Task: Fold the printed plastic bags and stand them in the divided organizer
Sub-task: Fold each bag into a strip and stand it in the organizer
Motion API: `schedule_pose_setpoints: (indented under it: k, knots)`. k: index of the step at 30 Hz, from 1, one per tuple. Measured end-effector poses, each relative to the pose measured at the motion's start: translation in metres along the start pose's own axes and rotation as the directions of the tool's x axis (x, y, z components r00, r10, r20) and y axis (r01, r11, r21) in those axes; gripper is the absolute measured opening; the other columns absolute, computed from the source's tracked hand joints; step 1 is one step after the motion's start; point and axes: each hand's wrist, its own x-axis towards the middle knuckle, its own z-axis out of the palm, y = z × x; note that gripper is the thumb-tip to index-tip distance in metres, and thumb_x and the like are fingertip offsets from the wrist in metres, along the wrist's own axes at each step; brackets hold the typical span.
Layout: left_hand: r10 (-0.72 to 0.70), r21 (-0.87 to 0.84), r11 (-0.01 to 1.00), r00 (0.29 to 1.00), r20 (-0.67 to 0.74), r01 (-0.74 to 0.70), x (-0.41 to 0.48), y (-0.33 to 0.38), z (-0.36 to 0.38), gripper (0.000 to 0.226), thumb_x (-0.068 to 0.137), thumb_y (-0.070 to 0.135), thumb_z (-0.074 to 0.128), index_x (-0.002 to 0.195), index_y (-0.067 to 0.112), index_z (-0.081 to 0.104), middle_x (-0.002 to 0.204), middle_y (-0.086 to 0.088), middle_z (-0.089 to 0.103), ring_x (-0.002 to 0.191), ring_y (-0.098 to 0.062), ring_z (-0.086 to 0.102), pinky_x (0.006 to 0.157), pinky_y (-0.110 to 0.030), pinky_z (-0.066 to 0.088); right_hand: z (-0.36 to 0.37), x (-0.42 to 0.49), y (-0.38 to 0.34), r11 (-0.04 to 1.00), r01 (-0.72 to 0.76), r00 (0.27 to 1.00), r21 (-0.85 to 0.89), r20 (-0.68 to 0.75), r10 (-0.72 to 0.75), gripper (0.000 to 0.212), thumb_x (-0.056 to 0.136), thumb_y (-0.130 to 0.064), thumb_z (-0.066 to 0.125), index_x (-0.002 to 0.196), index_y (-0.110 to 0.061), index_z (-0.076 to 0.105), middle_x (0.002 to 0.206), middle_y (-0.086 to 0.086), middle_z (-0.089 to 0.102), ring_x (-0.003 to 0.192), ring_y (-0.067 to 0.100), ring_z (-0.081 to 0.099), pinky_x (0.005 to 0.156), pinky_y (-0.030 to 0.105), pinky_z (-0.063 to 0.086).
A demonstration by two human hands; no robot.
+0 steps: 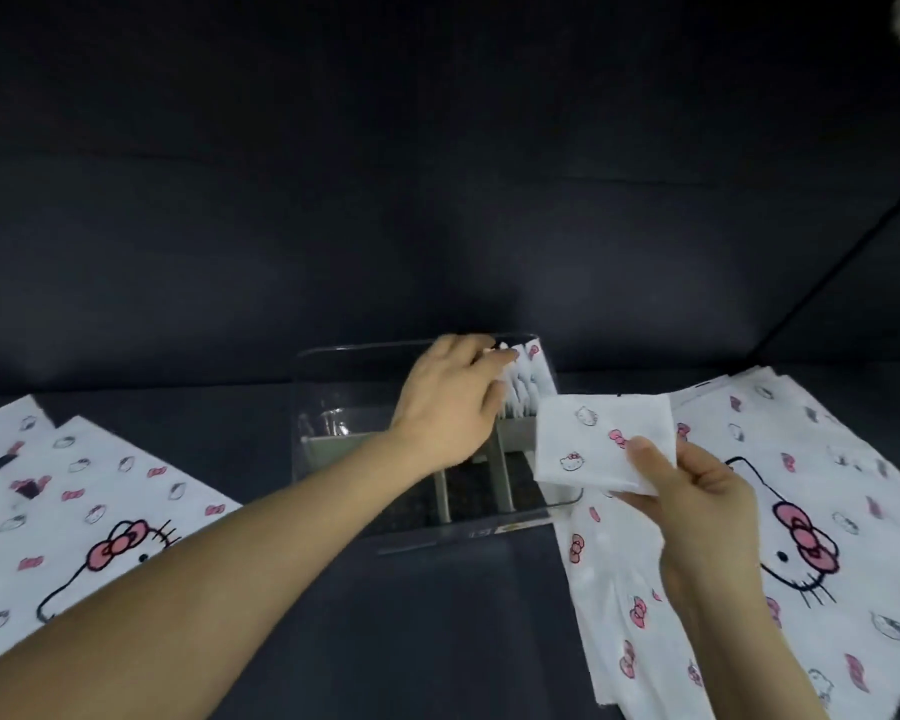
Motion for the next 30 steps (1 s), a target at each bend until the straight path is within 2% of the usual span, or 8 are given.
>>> schedule_pose_setpoints:
  k: [2, 4, 6, 10, 15, 19, 23, 30]
  knots:
    - [0.08, 0.08, 0.992, 0.978, 0.194, -0.097, 0.022, 0.007, 0.012, 0.043, 0.1, 0.026, 0.039, 0.143, 0.024, 0.044, 0.153, -0.005, 0.034, 0.14, -0.03, 0.027, 0.115, -0.042, 0.02, -0.012, 0.012, -0.002, 0.998, 0.057, 0.996, -0.035, -0.071, -0.06, 0.009, 0.089, -0.007, 0.063, 0.086, -0.007, 0.071, 0.078, -0.001, 0.075, 0.075, 0.018, 0.071, 0.056, 0.017, 0.054]
    - [0.109, 0.172, 0.967, 0.917, 0.385, -0.187, 0.038, 0.007, 0.023, 0.046, 0.104, 0.032, 0.029, 0.15, 0.032, 0.027, 0.161, 0.004, 0.01, 0.147, -0.02, 0.002, 0.117, -0.034, -0.001, -0.017, 0.022, -0.003, 0.99, 0.113, 0.986, -0.082, -0.111, -0.122, 0.013, 0.089, -0.008, 0.061, 0.078, -0.01, 0.069, 0.069, -0.006, 0.072, 0.071, 0.019, 0.068, 0.053, 0.016, 0.052]
    - [0.12, 0.223, 0.944, 0.882, 0.455, -0.243, 0.044, 0.004, 0.028, 0.045, 0.104, 0.036, 0.025, 0.149, 0.036, 0.026, 0.161, 0.007, 0.008, 0.148, -0.016, -0.001, 0.117, -0.034, -0.006, -0.018, 0.03, -0.001, 0.974, 0.168, 0.975, -0.152, -0.119, -0.187, 0.017, 0.089, -0.011, 0.059, 0.073, -0.012, 0.065, 0.061, -0.007, 0.065, 0.065, 0.018, 0.061, 0.057, 0.023, 0.053]
    - [0.114, 0.199, 0.956, 0.896, 0.429, -0.217, 0.031, -0.015, 0.024, 0.041, 0.103, 0.04, 0.028, 0.143, 0.037, 0.04, 0.157, 0.01, 0.023, 0.145, -0.014, 0.013, 0.119, -0.033, -0.002, -0.005, 0.046, 0.001, 0.925, 0.262, 0.955, -0.276, -0.066, -0.291, 0.019, 0.09, -0.02, 0.056, 0.07, -0.018, 0.055, 0.06, -0.004, 0.05, 0.057, 0.016, 0.042, 0.056, 0.032, 0.037]
    - [0.119, 0.159, 0.967, 0.905, 0.408, -0.198, 0.021, -0.024, 0.024, 0.044, 0.103, 0.044, 0.026, 0.145, 0.036, 0.035, 0.158, 0.008, 0.021, 0.146, -0.016, 0.011, 0.118, -0.033, -0.002, 0.033, 0.062, -0.007, 0.734, 0.494, 0.859, -0.465, 0.135, -0.493, 0.01, 0.096, -0.018, 0.052, 0.089, -0.015, 0.058, 0.074, -0.012, 0.06, 0.065, 0.002, 0.056, 0.055, 0.012, 0.04]
    - [0.101, 0.151, 0.973, 0.913, 0.396, -0.173, 0.018, -0.022, 0.026, 0.045, 0.103, 0.041, 0.029, 0.148, 0.036, 0.03, 0.159, 0.007, 0.016, 0.147, -0.016, 0.007, 0.118, -0.032, -0.002, 0.056, 0.076, -0.003, 0.496, 0.62, 0.766, -0.607, 0.333, -0.549, 0.017, 0.098, -0.017, 0.048, 0.102, -0.004, 0.058, 0.057, 0.002, 0.048, 0.054, 0.025, 0.044, 0.055, 0.034, 0.034]
    - [0.094, 0.146, 0.976, 0.915, 0.392, -0.163, 0.014, -0.023, 0.025, 0.046, 0.103, 0.041, 0.029, 0.149, 0.036, 0.025, 0.16, 0.009, 0.011, 0.148, -0.014, 0.002, 0.116, -0.028, -0.005, 0.069, 0.081, 0.0, 0.304, 0.674, 0.718, -0.673, 0.5, -0.485, 0.021, 0.099, -0.018, 0.046, 0.105, 0.0, 0.056, 0.062, 0.01, 0.052, 0.061, 0.037, 0.052, 0.058, 0.035, 0.034]
    - [0.1, 0.125, 0.979, 0.917, 0.387, -0.159, 0.011, -0.026, 0.028, 0.049, 0.103, 0.04, 0.027, 0.151, 0.033, 0.019, 0.16, 0.008, 0.005, 0.148, -0.015, -0.004, 0.117, -0.03, -0.003, 0.081, 0.087, -0.001, 0.302, 0.603, 0.791, -0.738, 0.505, -0.345, 0.02, 0.099, -0.021, 0.044, 0.103, -0.004, 0.055, 0.089, 0.014, 0.064, 0.077, 0.03, 0.056, 0.061, 0.029, 0.03]
